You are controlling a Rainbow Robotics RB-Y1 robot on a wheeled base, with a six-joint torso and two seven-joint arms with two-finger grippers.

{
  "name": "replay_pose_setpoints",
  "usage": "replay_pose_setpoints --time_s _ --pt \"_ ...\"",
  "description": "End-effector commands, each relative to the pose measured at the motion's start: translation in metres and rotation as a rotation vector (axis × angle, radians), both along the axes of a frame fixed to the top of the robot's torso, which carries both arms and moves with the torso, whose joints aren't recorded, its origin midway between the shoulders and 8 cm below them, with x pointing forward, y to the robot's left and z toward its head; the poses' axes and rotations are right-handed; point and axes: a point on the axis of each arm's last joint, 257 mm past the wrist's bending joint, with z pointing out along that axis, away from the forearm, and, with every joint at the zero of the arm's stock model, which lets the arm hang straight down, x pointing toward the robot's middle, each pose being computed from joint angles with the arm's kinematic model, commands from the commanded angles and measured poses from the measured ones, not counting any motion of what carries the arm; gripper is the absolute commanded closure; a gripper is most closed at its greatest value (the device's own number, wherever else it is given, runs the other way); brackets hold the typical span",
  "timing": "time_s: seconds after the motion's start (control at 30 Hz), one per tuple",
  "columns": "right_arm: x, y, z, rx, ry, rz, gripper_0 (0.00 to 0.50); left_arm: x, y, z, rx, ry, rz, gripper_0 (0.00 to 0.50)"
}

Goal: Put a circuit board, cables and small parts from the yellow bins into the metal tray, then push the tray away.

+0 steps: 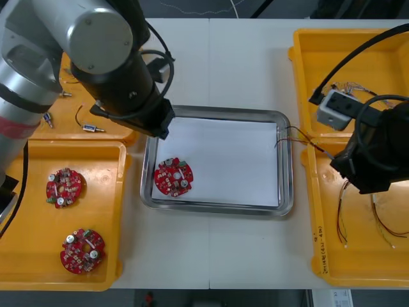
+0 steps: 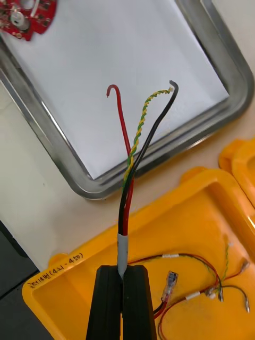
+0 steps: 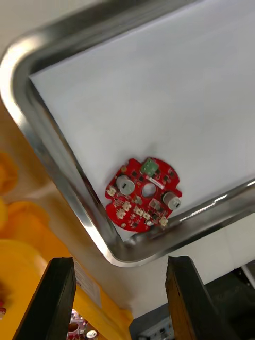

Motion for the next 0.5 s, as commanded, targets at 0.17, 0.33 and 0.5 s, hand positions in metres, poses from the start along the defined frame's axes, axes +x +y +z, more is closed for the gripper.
replay_pose_setpoints --time_s 0.17,0.33,0.5 --pt "0.018 0.057 -0.002 -0.112 -0.034 0.217 0.500 0.018 0.074 0.030 -0.133 -0.093 0.302 0.000" --pt "0.035 0.083 -0.007 -0.185 -0.090 0.326 0.500 0.019 0.119 0.030 -0.112 -0.115 0.388 0.000" --pt "0.048 0.104 -0.022 -0.238 -0.084 0.399 0.500 0.021 0.162 0.039 -0.113 -0.143 0.482 0.000"
